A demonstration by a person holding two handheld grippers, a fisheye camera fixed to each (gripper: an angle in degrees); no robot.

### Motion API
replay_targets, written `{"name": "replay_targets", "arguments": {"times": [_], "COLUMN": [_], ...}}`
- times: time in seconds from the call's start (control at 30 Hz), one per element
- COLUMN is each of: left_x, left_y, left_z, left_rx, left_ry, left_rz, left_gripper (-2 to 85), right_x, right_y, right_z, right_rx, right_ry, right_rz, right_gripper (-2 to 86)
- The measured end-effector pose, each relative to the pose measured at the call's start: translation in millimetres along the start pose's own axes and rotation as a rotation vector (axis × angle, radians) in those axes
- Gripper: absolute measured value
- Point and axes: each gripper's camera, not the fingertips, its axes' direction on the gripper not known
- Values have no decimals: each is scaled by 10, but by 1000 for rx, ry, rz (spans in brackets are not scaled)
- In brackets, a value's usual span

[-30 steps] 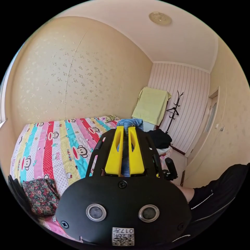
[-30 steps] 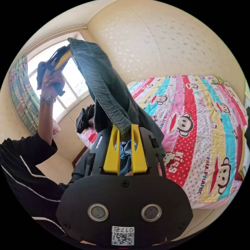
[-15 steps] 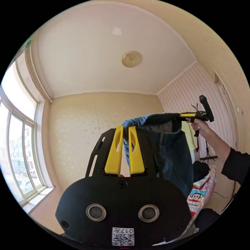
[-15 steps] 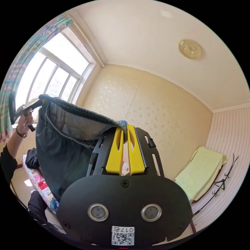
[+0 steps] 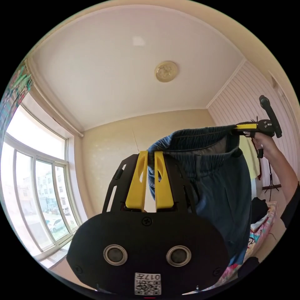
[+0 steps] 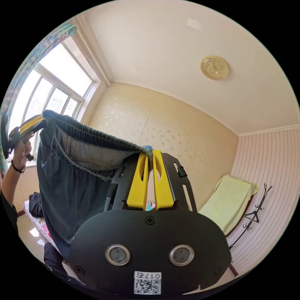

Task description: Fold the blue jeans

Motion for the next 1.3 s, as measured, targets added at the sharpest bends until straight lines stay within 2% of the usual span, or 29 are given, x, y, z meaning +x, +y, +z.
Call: {"name": "replay_targets", "arguments": {"times": [0.13, 0.33, 0.43, 0.57, 0.77, 0.9, 0.93, 1.03, 1.1, 1.2, 1.3], "left_x": [-65, -286, -292, -238, -10, 430, 581, 853, 849, 730, 585], "left_y": [52, 76, 249, 753, 2431, 4094, 4582, 5714, 6273, 7120, 7664], "left_z": [-178, 220, 722, 1606, 3665, 5157, 5465, 5911, 5973, 6019, 5705], "left_rx": [87, 57, -13, -111, -397, -710, -787, -882, -878, -977, -989], "left_ry": [44, 163, 165, 164, 236, 249, 257, 279, 257, 372, 397], "left_rz": [-85, -126, -96, -86, -113, -117, -128, -187, -279, -419, -455], "left_gripper": [36, 41, 42, 43, 44, 46, 48, 69, 105, 158, 181], "right_x": [-64, -4, -66, -237, -824, -1423, -1508, -1845, -2002, -2238, -2259], "right_y": [-86, -323, -390, -245, 730, 1896, 2079, 3010, 3794, 4766, 5510], "right_z": [-105, 174, 715, 1930, 4491, 6287, 6492, 7329, 7797, 8024, 7890], "right_rx": [35, 44, -25, -144, -420, -617, -633, -716, -855, -1011, -986], "right_ry": [50, 34, 38, -1, -80, -109, -107, -90, -147, -203, -198], "right_rz": [-41, 2, -2, 16, 9, 12, 23, 100, 145, 41, -2], "right_gripper": [32, 33, 33, 33, 34, 37, 38, 64, 150, 210, 201]}}
